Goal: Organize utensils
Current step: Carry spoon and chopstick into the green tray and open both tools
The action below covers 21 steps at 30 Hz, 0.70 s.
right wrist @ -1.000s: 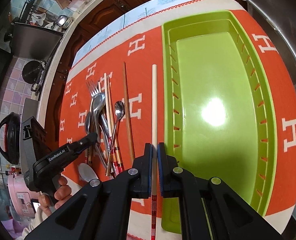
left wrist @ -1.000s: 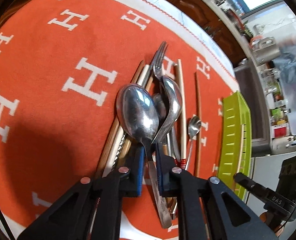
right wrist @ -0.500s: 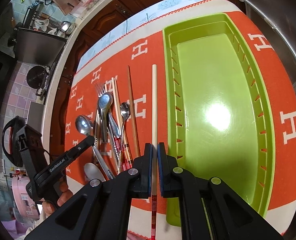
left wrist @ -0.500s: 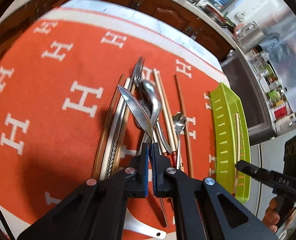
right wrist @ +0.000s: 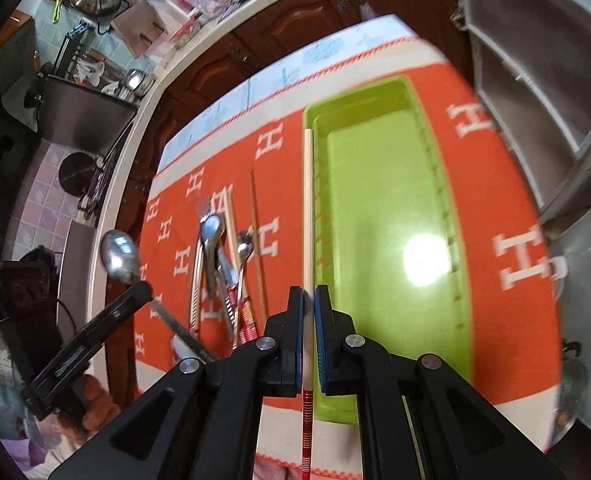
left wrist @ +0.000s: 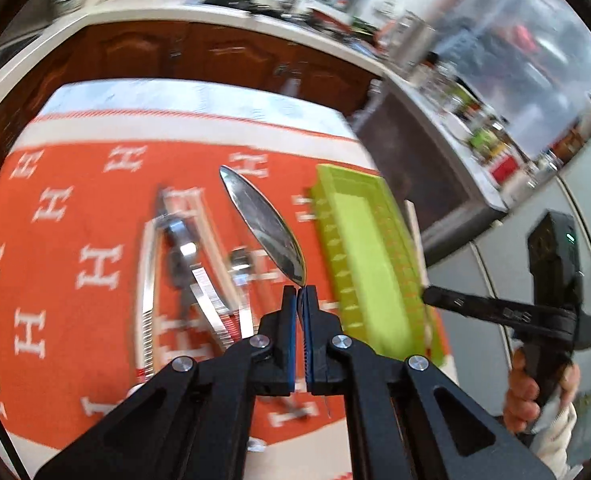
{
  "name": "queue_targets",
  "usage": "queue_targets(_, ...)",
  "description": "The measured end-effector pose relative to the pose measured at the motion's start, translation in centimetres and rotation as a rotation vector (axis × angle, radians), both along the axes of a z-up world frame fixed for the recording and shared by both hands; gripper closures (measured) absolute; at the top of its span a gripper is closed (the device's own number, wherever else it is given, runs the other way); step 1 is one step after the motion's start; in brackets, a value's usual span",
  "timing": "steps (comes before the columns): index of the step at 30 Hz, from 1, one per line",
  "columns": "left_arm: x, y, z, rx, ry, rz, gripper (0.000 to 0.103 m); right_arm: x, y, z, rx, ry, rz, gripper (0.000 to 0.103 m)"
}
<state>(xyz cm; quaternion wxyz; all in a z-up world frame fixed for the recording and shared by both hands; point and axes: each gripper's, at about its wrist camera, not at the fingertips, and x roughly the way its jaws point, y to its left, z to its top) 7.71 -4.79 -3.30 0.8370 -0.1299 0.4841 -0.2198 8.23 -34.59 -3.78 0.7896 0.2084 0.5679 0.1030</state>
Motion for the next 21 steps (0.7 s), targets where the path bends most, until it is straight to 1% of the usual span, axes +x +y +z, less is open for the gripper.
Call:
queue_targets(3, 0.6, -2.7, 2.2, -0.032, 0.006, -0.091, 0.103, 0.9, -1.2, 0.9, -0.050, -0.011, -0.018, 0.098)
queue_targets(5, 1.2, -4.7, 3.2, -0.041, 0.020, -0.148, 0.103, 1.7, -2.1, 1.2, -0.077, -0.011, -0.023, 0.098)
queue_targets(8, 2.2, -8.1, 3.6, -0.016, 0.040, -0.216, 0.103, 2.9, -3.0, 0.9, -0.117, -0.005, -0.027, 0.098)
queue_targets(10, 3.0, -10.0, 3.1, 0.018, 0.057, -0.242, 0.103, 4.3, -3.2, 0.4, -0.147, 0.004, -0.023, 0.098)
queue_targets(12, 4.3, -11.9, 1.9, 0.061, 0.088, -0.269, 0.103, 5.4, -3.5, -0.3, -0.171, 0.015, -0.017, 0.098)
queue_targets(14, 5.4, -13.7, 0.1, 0.114, 0.125, -0.287, 0.103, 6.7, -3.7, -1.2, -0.200, 0.031, -0.009, 0.098)
queue_targets(17, 6.3, -15.4, -2.5, 0.180, 0.167, -0.300, 0.102, 7.9, -3.0, -3.0, -0.216, 0.059, 0.010, 0.098)
queue_targets(19, 6.8, -16.1, -3.7, 0.197, 0.198, -0.296, 0.102, 8.3, -2.8, -4.2, -0.228, 0.073, 0.015, 0.098)
queue_targets(21, 6.9, -16.4, -4.5, 0.211, 0.207, -0.295, 0.102, 8.7, -2.7, -5.1, -0.251, 0.078, 0.017, 0.097)
